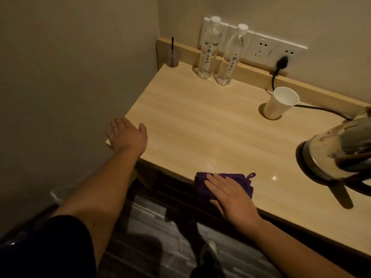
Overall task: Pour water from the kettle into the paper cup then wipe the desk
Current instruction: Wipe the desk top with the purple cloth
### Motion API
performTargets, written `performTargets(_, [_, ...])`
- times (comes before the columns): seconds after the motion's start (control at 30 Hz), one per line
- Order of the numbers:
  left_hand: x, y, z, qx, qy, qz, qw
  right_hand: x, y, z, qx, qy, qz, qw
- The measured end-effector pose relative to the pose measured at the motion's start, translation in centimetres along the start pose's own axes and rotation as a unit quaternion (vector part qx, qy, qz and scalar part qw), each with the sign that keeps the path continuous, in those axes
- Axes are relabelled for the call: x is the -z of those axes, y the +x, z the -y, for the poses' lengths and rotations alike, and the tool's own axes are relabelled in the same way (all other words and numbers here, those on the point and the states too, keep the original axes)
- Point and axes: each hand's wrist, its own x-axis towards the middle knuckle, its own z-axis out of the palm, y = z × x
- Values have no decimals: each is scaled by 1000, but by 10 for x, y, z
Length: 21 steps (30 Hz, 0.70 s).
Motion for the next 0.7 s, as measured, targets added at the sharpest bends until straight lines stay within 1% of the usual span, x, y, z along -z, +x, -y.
performTargets(0.07, [4, 0, 2, -8, 4, 21, 1000, 11, -6, 7, -31, 107, -26, 993])
performTargets(0.1, [6, -3, 1, -18, 13, 30, 999, 23, -8, 9, -70, 181, -45, 980])
performTargets(0.13, [6, -8, -2, -34, 27, 34, 998, 36, -9, 10, -114, 265, -57, 956])
performTargets(0.17, [5, -15, -8, -56, 38, 36, 997, 49, -8, 8, -164, 357, -69, 917])
performTargets(0.2, [2, -24, -16, -78, 37, 37, 996, 61, -5, 4, -216, 450, -86, 862])
performTargets(0.27, [-5, -39, -33, -103, 13, 46, 993, 84, 11, -14, -293, 594, -135, 737])
performTargets(0.3, [-9, -44, -40, -106, 4, 50, 993, 96, 23, -27, -312, 634, -162, 689])
performTargets(0.33, [-12, -47, -45, -105, 4, 50, 993, 109, 37, -40, -324, 645, -187, 666])
performTargets(0.37, [-15, -49, -48, -102, 11, 44, 994, 120, 54, -54, -331, 621, -206, 680])
performTargets(0.4, [-18, -48, -49, -98, 21, 34, 994, 129, 74, -70, -328, 574, -221, 717])
performTargets(0.47, [-22, -49, -49, -95, 40, 18, 995, 143, 115, -99, -295, 433, -249, 815])
performTargets(0.53, [-25, -49, -50, -96, 47, 5, 994, 148, 159, -127, -238, 269, -251, 899])
performTargets(0.57, [-26, -50, -49, -97, 48, -5, 994, 146, 179, -140, -200, 188, -231, 933])
performTargets(0.6, [-28, -50, -49, -98, 50, -15, 994, 139, 199, -154, -154, 112, -194, 962])
performTargets(0.63, [-30, -49, -48, -99, 52, -26, 993, 129, 215, -169, -112, 45, -136, 983])
performTargets(0.67, [-31, -49, -48, -100, 52, -31, 993, 116, 228, -182, -86, -12, -69, 994])
performTargets(0.7, [-32, -49, -48, -99, 52, -32, 993, 100, 236, -194, -73, -51, -16, 996])
